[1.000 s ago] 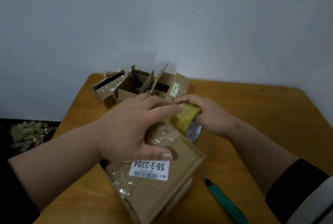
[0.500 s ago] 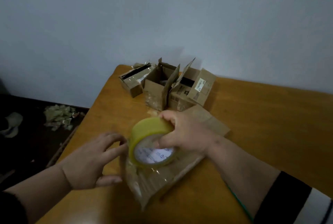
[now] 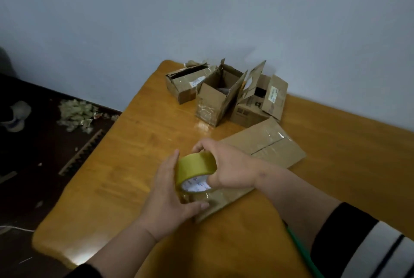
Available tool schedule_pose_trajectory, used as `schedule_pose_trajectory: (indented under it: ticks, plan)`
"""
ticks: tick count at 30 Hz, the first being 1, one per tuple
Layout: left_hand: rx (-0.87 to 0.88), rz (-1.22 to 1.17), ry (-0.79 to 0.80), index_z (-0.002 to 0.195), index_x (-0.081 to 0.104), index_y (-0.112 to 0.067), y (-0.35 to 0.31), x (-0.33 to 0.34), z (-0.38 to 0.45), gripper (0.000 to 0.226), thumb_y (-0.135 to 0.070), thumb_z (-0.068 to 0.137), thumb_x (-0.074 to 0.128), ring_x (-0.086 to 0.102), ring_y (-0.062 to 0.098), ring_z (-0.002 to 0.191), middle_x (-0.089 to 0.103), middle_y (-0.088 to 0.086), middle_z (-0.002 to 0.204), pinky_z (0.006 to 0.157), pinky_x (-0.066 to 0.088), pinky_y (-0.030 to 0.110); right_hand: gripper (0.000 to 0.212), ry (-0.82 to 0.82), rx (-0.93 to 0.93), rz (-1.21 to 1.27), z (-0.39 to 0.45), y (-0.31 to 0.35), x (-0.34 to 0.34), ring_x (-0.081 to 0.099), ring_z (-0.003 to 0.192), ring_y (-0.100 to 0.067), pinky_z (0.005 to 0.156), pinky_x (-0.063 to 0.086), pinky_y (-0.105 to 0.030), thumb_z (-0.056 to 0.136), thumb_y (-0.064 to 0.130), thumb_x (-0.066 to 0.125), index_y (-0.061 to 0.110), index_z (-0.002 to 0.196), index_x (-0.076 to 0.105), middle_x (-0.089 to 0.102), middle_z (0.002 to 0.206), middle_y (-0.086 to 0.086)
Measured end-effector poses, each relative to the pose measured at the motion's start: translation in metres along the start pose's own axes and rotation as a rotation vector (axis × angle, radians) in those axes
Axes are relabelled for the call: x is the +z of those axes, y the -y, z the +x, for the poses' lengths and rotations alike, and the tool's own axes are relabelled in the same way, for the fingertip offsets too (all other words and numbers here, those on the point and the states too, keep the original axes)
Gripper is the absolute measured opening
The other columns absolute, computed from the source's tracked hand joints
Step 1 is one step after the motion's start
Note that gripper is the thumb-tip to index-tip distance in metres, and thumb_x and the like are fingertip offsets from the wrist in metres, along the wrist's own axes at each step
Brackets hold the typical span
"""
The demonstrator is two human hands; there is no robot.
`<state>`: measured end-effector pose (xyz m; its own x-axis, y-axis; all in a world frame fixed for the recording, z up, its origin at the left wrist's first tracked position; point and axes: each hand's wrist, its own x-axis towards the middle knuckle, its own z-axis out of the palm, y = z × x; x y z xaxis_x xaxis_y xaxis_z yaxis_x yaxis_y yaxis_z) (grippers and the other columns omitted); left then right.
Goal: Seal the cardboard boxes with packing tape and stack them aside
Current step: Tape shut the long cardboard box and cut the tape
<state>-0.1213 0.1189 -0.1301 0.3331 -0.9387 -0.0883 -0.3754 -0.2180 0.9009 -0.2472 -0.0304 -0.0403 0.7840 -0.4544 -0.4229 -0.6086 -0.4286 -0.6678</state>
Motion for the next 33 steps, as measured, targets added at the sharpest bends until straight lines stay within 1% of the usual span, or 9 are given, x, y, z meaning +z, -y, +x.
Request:
schedule_pose_trajectory:
  ticks: [2,4,7,11,16,21,24,29,33]
  plan:
    - [-0.036,-0.074,0.025,0.128,0.026,-0.064,-0.008,-0.003,0.011,0.095,-0.063,0.05,0.08,0.049,-0.013,0.115,0.041,-0.038,0.13,0.087,0.049,0.015,0.062,-0.025,0.02,0.089,0.001,-0.006,-0.002,0.062,0.086,-0.014,0.064,0.058,-0.035,0.067,0.014,0.072,0.044,0.113,0.043,0.055,0.107,0.007]
    - [-0.132,-0.164,0.027,0.112,0.041,-0.055,-0.011,-0.004,0.019,0.075,-0.061,0.049,0.083,0.063,0.0,0.097,0.06,-0.017,0.113,0.075,0.057,0.026,0.067,-0.057,0.043,0.192,0.0,-0.016,-0.001,0.06,0.089,-0.009,0.062,0.052,-0.023,0.068,0.017,0.076,0.041,0.12,0.044,0.052,0.114,0.011]
    - [-0.167,-0.175,0.033,0.106,0.048,-0.044,-0.008,-0.004,0.024,0.059,-0.045,0.061,0.085,0.067,0.012,0.092,0.067,-0.006,0.101,0.08,0.057,0.043,0.067,-0.071,0.111,0.251,-0.003,-0.038,0.004,0.056,0.099,-0.005,0.069,0.049,-0.016,0.07,0.023,0.084,0.036,0.123,0.044,0.052,0.118,0.012]
    - [-0.137,-0.046,-0.008,0.099,0.05,-0.049,-0.004,0.003,0.024,0.039,-0.033,0.077,0.078,0.065,0.005,0.083,0.066,-0.02,0.092,0.073,0.054,0.035,0.03,-0.131,0.142,0.149,-0.003,-0.052,0.012,0.057,0.081,-0.011,0.065,0.047,-0.028,0.077,0.027,0.075,0.031,0.092,0.049,0.057,0.093,0.006]
    - [-0.142,0.11,-0.024,0.099,0.046,-0.05,-0.01,0.0,0.033,0.049,-0.066,0.058,0.068,0.063,-0.002,0.076,0.065,-0.025,0.086,0.069,0.054,0.039,0.026,-0.161,-0.003,-0.102,0.005,-0.041,-0.007,0.052,0.078,-0.012,0.06,0.039,-0.031,0.074,0.03,0.061,0.031,0.09,0.041,0.049,0.087,0.008]
    - [-0.136,0.237,0.073,0.105,0.034,-0.052,-0.015,-0.005,0.037,0.077,-0.088,0.045,0.067,0.061,-0.006,0.102,0.061,-0.029,0.101,0.092,0.052,0.041,0.044,-0.485,0.06,-0.122,-0.012,-0.06,-0.047,0.052,0.091,-0.017,0.072,0.048,-0.037,0.071,0.004,0.063,0.032,0.099,0.046,0.05,0.1,0.007]
    - [-0.15,0.219,0.143,0.134,0.034,-0.044,-0.019,-0.009,0.038,0.092,-0.076,0.053,0.066,0.06,-0.007,0.106,0.061,-0.025,0.111,0.097,0.051,0.04,0.043,-0.504,0.037,-0.222,-0.019,-0.066,-0.06,0.052,0.095,-0.018,0.076,0.05,-0.041,0.072,0.006,0.064,0.029,0.105,0.05,0.051,0.105,0.007]
    - [-0.201,0.121,0.278,0.142,0.039,-0.032,-0.041,-0.02,0.06,0.081,-0.032,0.07,0.076,0.065,0.011,0.107,0.058,-0.004,0.126,0.097,0.052,0.043,0.048,-0.508,-0.052,-0.187,-0.012,-0.059,-0.058,0.049,0.105,-0.017,0.083,0.049,-0.041,0.071,0.004,0.063,0.025,0.113,0.054,0.051,0.113,0.004]
    - [-0.24,-0.261,0.37,0.138,0.046,-0.033,-0.08,-0.033,0.081,0.082,-0.021,0.064,0.078,0.064,0.013,0.111,0.057,-0.002,0.129,0.088,0.054,0.033,0.046,-0.485,-0.075,-0.182,-0.007,-0.06,-0.058,0.05,0.106,-0.016,0.084,0.051,-0.045,0.072,0.006,0.065,0.024,0.113,0.055,0.051,0.112,0.004]
